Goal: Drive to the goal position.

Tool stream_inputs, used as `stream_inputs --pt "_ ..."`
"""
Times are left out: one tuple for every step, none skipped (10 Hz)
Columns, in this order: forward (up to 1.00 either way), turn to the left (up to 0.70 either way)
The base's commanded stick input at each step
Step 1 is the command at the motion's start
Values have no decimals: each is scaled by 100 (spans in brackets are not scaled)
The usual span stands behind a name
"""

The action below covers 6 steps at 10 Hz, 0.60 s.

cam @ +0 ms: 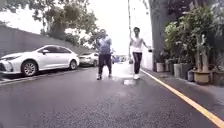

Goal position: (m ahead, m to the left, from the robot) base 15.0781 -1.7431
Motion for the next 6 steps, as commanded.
stream_inputs --pt "64 2" --pt "64 2" --pt "64 2" --pt "64 2" --pt "64 2" --pt "64 2"
